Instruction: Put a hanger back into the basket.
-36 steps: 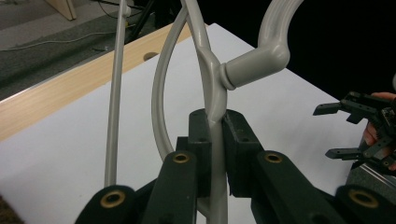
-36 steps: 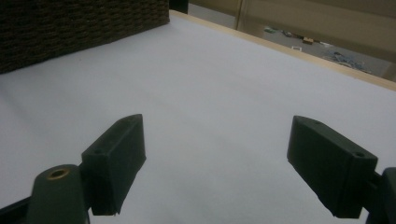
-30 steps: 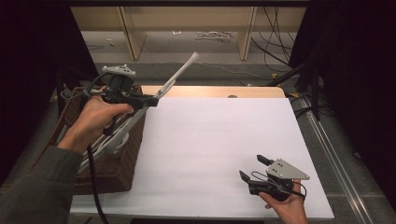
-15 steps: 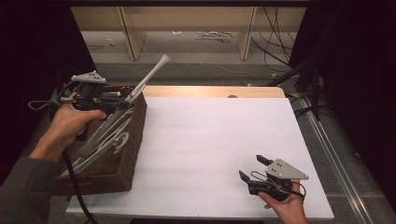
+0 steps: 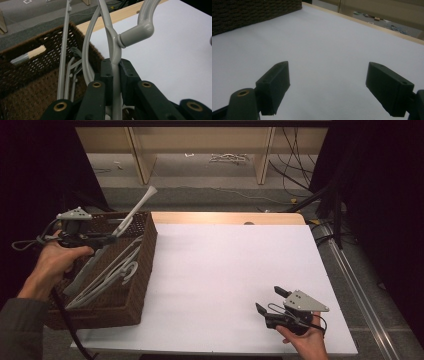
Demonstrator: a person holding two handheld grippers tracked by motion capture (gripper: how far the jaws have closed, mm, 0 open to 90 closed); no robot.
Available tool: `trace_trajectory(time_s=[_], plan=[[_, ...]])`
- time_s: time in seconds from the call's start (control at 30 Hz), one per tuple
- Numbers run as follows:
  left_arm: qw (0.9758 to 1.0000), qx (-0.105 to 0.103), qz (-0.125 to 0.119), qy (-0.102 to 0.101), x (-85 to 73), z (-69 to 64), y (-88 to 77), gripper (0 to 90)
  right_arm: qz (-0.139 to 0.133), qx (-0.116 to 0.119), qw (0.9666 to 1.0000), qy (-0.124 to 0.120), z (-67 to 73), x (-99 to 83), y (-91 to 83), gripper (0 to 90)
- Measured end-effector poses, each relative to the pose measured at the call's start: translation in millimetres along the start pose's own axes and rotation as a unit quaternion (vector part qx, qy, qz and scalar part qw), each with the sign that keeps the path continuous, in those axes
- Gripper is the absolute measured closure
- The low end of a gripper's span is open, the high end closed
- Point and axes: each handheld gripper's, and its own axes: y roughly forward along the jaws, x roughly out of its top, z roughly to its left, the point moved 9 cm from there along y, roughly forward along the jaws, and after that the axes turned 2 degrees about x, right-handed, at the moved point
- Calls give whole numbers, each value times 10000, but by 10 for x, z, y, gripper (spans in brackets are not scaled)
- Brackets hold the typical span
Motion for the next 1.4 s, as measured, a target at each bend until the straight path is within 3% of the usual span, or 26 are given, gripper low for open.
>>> trace_trajectory(time_s=[0.13, 0.43, 0.67, 0.8, 1.03, 1.07, 1.1, 1.23, 1.3, 1.4], plan=[[10000, 33, 16, -80, -139, 95, -4, 823, 39, 19, 10000, -7, 3, -9, -2, 203], [9999, -129, -49, 73, -423, 113, -85, 821, 63, 26, 10000, -11, 1, -17, -3, 203], [9997, -171, 153, 64, -692, 149, -98, 821, 69, 10, 10000, -13, -3, -18, -1, 203], [9997, -77, 235, 3, -786, 224, -121, 820, 80, -7, 10000, 0, -4, -25, 4, 203], [9991, -65, 402, -106, -898, 250, -1, 820, 89, 4, 10000, -7, 2, -24, 11, 204], [9989, -60, 452, -68, -912, 253, 14, 820, 90, 4, 10000, -7, 2, -25, 11, 203], [9977, -60, 662, 112, -947, 272, 22, 820, 154, -9, 9999, -14, -1, -35, 0, 203], [9968, 15, 786, 148, -985, 269, 105, 819, 75, -6, 10000, 7, -4, -23, 3, 203], [9952, 141, 928, 282, -1023, 288, 148, 818, 149, -11, 9999, -6, -8, -38, -8, 204], [9949, 148, 974, 225, -1061, 265, 242, 817, 67, -7, 10000, -23, -3, -22, 3, 204]])
